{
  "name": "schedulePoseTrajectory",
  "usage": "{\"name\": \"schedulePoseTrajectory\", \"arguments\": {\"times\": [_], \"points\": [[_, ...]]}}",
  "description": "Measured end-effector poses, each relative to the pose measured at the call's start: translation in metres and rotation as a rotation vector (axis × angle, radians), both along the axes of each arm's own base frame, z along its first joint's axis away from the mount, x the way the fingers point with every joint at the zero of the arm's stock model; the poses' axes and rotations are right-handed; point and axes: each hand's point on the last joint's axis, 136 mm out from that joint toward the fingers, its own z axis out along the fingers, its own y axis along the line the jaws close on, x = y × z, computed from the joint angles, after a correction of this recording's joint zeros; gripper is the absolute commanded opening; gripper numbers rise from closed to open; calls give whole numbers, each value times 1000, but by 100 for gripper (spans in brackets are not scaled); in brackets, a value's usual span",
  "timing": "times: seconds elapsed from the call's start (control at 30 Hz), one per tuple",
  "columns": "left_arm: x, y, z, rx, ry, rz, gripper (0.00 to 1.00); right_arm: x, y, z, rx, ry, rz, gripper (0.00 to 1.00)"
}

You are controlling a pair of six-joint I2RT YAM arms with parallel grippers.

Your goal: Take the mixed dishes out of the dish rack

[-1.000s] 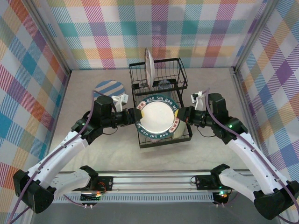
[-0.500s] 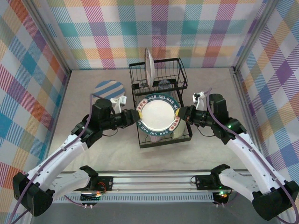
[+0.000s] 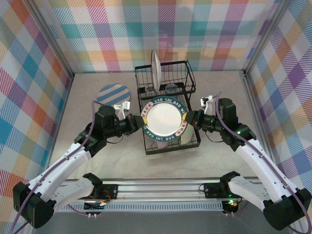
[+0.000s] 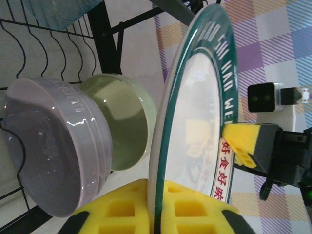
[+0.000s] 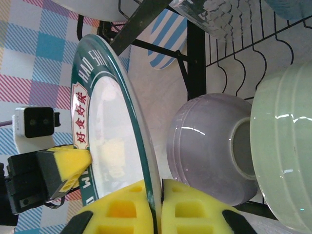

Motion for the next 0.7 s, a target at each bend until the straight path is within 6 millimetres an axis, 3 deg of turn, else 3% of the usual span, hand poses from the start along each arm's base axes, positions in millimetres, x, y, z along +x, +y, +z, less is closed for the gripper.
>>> {"name": "schedulePoseTrajectory", "arguments": {"times": [0.23,0.3,0.33,0.4,0.47,0.7], "points": [[1,0,-3,-16,24,14,0,0,0,-4,-2,1,0,3],[0,1,-4,-21,28,20,0,0,0,-4,-1,-7,2,33],[0,1,-5,-22,30,22,0,-1,0,-2,3,-12,3,44],[0,3,-6,-25,36,35,0,-3,-1,4,10,-40,6,77],[-2,6,-6,-31,39,47,0,-7,-3,12,15,-76,10,99],[-8,16,5,-68,13,89,0,-22,-10,21,5,-185,29,99]]}}
